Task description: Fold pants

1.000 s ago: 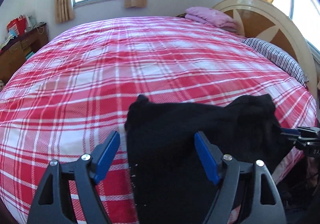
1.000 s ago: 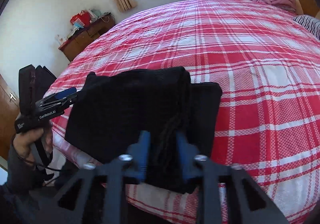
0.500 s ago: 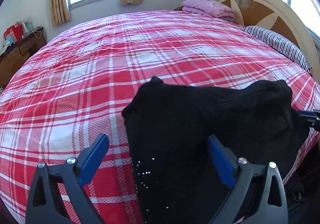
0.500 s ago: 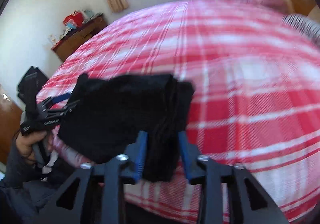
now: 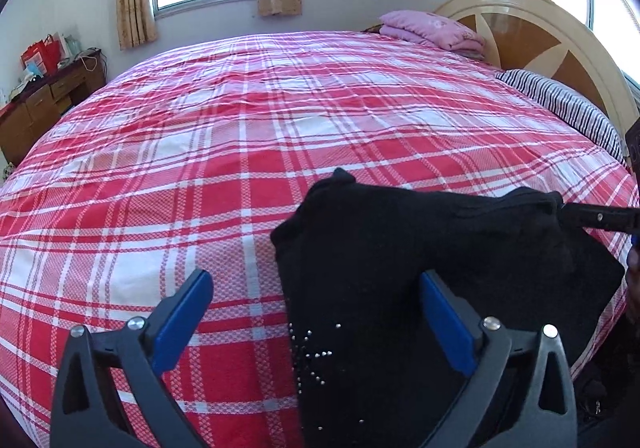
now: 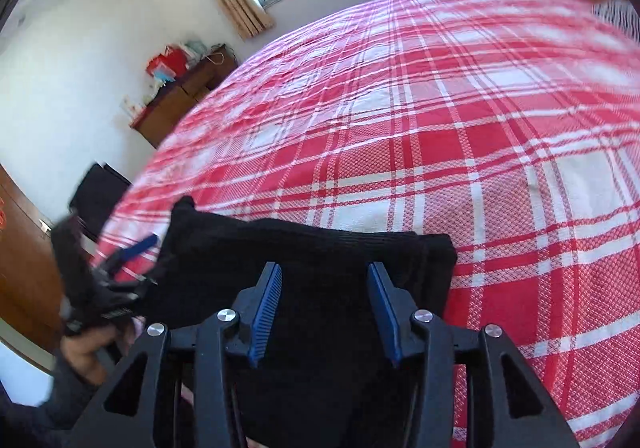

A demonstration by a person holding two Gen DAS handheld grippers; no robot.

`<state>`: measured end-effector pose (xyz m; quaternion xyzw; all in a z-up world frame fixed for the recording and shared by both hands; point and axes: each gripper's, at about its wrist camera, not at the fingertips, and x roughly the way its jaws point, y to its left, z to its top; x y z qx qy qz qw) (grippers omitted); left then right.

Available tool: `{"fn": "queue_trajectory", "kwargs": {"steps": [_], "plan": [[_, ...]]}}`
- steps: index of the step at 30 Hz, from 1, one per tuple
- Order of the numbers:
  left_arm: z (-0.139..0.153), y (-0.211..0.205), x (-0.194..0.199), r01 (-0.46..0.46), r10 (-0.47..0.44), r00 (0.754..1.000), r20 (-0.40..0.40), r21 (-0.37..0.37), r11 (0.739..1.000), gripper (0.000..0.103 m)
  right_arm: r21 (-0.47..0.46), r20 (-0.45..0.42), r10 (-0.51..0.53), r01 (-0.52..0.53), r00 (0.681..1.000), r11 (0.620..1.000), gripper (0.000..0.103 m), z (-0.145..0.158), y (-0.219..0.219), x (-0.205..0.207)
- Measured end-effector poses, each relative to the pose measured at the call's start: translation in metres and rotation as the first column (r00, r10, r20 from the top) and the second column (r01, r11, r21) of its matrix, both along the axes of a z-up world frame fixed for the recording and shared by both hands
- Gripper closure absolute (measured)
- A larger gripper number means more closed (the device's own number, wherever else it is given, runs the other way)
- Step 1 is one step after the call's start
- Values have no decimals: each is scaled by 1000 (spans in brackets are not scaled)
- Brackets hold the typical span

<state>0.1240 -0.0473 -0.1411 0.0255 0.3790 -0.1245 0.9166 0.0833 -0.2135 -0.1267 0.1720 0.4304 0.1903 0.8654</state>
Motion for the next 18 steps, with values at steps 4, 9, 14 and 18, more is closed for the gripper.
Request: {"fn": "queue_trajectory", "kwargs": {"steps": [4,9,14,18], "plan": [[-1,0,0,-5,5,1000,-4,0,1000,0,-19,27,-41,42,999,999,56,11,-3,-14],[0,0,0,-6,6,1000,-3,5,1000,0,-90,119,81,-70,990,993,56,36,12,-55],[0,1,0,-6,6,1000,-7,2,1000,0,-165,54,186,-175,981,971,56,18,28,-81],[-1,0,0,1,-1,1000,-17,-6,1000,0,-126,4,167,-166,986,978,56,-3,13,-75]]}}
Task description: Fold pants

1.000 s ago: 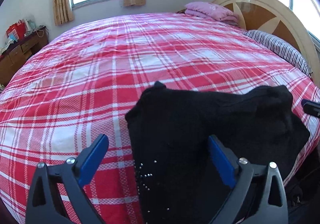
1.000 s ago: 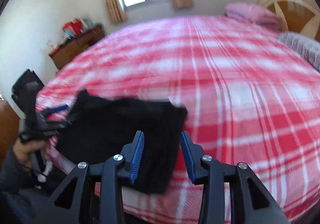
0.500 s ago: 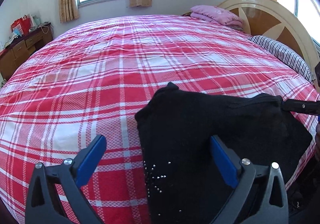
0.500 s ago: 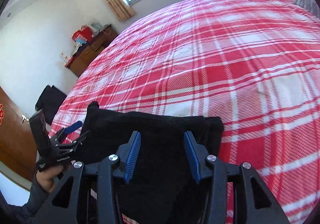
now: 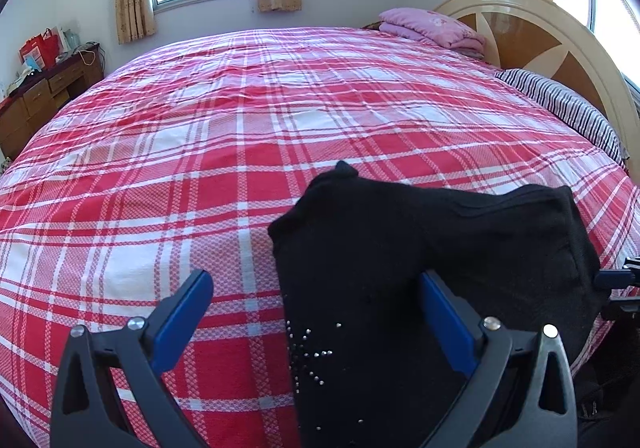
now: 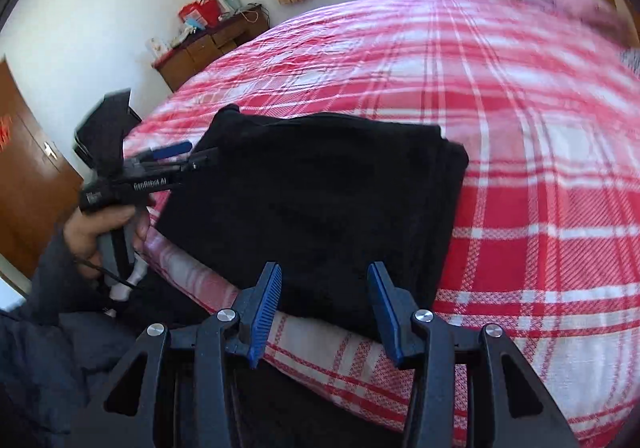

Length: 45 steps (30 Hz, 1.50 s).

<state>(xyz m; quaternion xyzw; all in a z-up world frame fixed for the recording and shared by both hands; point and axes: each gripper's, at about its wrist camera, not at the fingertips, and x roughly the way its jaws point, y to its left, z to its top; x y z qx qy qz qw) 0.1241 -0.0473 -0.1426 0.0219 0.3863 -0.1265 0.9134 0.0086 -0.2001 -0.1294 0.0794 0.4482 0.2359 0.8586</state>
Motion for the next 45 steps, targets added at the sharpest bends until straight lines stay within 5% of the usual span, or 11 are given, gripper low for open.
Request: {"fn": "queue_trajectory", "kwargs": {"steps": [13,18,22,27,34,36,39,45], "plan": [[17,0,-16,16,-17,1000,6,91,996,0,-20,101,85,-84,991,996,56,43,46,35],[23,4,-24,19,-19,1000,2,124,992,0,32,48,158,-160,986,987,56,35,84,78],[8,3,-23,24,-17,998,-54,135,991,0,-128,-43,123,-127,992,984,56,3,109,110],[-1,6,-19,14,-7,997,-83,92,996,0,-24,-81,77,-79,994,997,56,2,89,119],[40,-12,0,30,-36,998,57,101,994,0,-189,103,1,19,995,982,54,33,59,77],[36,-25,14,31,-41,997,64,157,987,0,-251,86,-19,40,996,967,51,24,54,79],[12,-37,42,32,-33,999,0,252,967,0,-223,41,-40,48,998,974,50,8,41,87],[8,-10,39,-6,12,999,-49,121,993,0,-177,69,-25,37,997,983,50,12,33,84]]}}
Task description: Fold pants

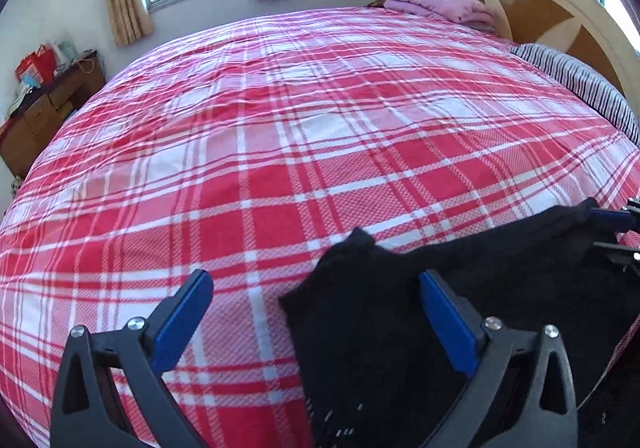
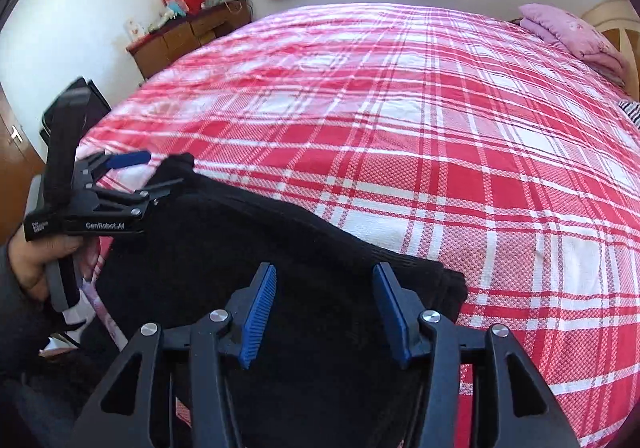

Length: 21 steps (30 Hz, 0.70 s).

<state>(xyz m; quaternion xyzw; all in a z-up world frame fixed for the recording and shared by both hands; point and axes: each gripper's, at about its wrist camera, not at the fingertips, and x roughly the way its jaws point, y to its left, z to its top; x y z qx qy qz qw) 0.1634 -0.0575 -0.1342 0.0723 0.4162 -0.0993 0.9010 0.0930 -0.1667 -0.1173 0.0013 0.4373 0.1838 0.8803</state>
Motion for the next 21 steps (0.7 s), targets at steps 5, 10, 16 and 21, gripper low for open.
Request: {"fn": "queue_trajectory", "kwargs": {"steps": [5,10,16,21], "plan": [[22,18,-31,24,-24,999,34,17,1000,0,22,59,-62,61,996,998,50,10,-17,-17],[24,41,-50,24,-25,999,31,46,999,0,45,45,-155,153,987,987,50,14,-43,-28],[9,44,-60,56,-56,998,-12,2,998,0,43,-2,-218,218,976,975,50,2,-64,-43],[-9,34,-57,69,-70,997,-35,-30,997,0,129,-62,-255,261,965,957,47,-13,-86,-50]]}}
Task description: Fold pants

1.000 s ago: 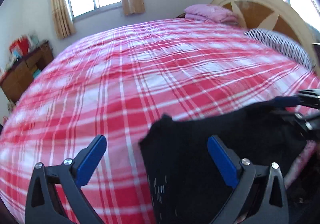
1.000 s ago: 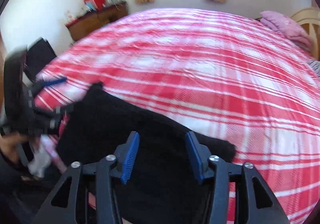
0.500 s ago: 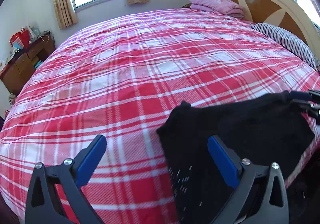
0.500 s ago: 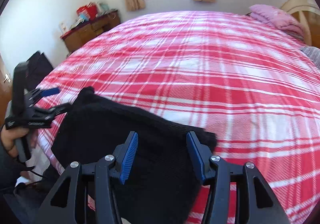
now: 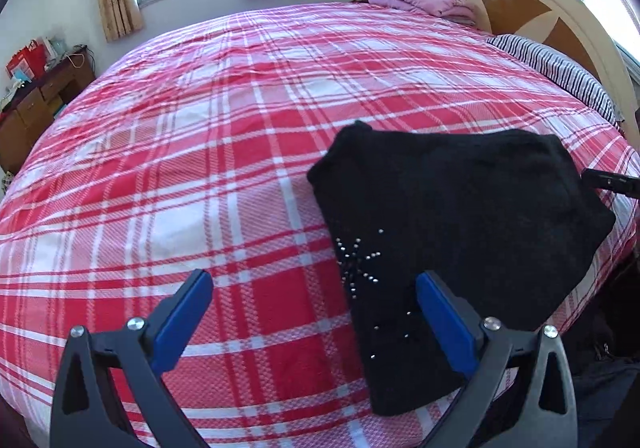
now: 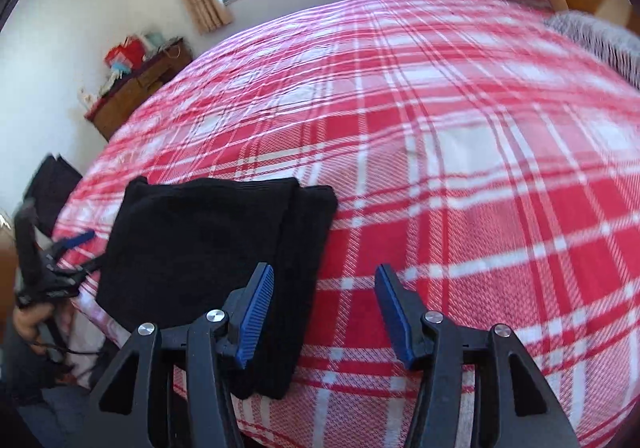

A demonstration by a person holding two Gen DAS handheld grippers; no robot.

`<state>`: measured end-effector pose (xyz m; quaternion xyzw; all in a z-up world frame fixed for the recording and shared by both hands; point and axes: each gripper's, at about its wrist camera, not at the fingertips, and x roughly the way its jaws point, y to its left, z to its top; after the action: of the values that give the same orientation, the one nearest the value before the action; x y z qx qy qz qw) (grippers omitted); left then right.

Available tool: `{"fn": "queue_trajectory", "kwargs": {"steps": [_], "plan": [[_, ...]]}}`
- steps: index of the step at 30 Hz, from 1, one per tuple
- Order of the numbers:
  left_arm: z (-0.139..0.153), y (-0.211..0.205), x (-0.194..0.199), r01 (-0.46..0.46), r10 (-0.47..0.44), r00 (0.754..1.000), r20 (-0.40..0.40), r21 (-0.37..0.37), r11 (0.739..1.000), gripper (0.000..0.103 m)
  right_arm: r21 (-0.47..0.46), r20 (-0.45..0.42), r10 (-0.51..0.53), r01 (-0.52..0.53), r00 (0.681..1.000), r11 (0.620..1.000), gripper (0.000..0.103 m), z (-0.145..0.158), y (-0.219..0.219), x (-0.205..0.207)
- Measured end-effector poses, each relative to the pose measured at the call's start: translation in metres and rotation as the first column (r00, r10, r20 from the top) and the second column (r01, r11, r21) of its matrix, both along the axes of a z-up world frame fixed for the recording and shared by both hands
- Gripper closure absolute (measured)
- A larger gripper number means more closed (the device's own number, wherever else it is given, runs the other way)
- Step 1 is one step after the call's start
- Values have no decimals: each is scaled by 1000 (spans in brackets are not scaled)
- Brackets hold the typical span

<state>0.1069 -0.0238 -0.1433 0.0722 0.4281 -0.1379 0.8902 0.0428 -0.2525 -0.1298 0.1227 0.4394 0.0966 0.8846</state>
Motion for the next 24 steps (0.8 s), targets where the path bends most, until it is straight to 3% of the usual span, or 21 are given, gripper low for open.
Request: {"fn": "queue_trajectory", "kwargs": {"steps": [5,11,20,23,24], "plan": [[-8,-2,2,-3,3,1000,5,-14,1000,0,31,33,-2,1,999,1000,47,-8,-2,1],[-16,12,8,-36,31,999,-40,-145,989,0,39,48,12,-14,999,999,47,-10,1,2],[-18,12,14,-5,2,1000,-17,-173,985,0,98,-1,36,-35,999,995,47,-13,-3,9],[-17,11,14,-13,11,1000,-14,-188,982,0,170,-11,103,-99,995,980,47,-18,9,11],[-16,11,14,-11,9,1000,-13,-196,980,0,149,-13,107,-104,994,983,47,-19,15,12]]}}
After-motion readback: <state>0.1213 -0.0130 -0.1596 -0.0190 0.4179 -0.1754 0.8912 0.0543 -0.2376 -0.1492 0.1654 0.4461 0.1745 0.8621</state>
